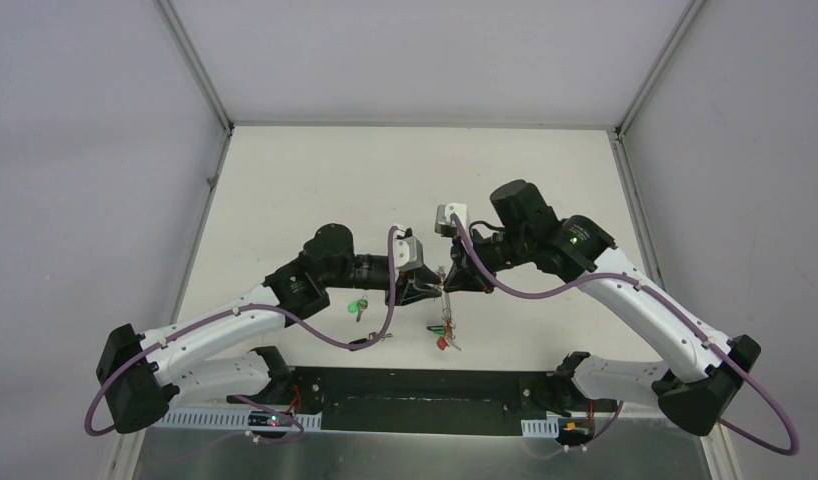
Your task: Put the keys on the keyring
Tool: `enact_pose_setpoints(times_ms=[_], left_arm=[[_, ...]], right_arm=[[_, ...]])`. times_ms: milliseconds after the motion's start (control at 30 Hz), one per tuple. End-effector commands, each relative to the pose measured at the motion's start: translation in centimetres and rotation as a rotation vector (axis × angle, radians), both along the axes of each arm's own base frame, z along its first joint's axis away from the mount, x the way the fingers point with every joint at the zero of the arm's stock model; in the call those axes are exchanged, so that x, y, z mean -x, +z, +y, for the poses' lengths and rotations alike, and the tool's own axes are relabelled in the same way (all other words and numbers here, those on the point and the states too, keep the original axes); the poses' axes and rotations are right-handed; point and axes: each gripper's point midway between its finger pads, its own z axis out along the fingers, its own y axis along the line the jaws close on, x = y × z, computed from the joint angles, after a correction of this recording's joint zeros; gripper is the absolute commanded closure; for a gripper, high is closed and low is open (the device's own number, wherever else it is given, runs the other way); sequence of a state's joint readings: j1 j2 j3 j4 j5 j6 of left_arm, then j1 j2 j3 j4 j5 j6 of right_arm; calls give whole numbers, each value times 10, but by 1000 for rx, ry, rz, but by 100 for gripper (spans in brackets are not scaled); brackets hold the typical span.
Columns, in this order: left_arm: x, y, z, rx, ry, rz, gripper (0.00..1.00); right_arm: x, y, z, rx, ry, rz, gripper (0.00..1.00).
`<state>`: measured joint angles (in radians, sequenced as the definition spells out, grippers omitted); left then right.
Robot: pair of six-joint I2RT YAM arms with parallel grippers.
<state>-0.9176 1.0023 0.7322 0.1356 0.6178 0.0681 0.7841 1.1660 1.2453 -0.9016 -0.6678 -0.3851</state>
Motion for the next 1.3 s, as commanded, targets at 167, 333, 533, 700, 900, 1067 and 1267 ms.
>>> enact_pose_setpoints(times_ms=[167,333,533,700,900,1067,1267], left_arm=[[9,21,-15,38,-71,-61,83],[4,22,-13,40,-34,-73,100],[0,29,-2,73,29,-83,100],[2,38,6,175,59,-115,100],[5,49,18,302,88,-174,100],[5,63,22,376,106,-191,100],[-2,69,28,413,164,-188,100]], right_arm=[[0,24,9,-98,39,-73,100],[0,24,9,-99,39,-76,100],[-5,41,9,-198,-4,-172,62],[-12,51,3,-317,-120,-252,38],[-1,39,2,-329,-98,-202,45],[6,30,10,-351,-55,-135,53],[7,17,14,-328,-50,-98,56]])
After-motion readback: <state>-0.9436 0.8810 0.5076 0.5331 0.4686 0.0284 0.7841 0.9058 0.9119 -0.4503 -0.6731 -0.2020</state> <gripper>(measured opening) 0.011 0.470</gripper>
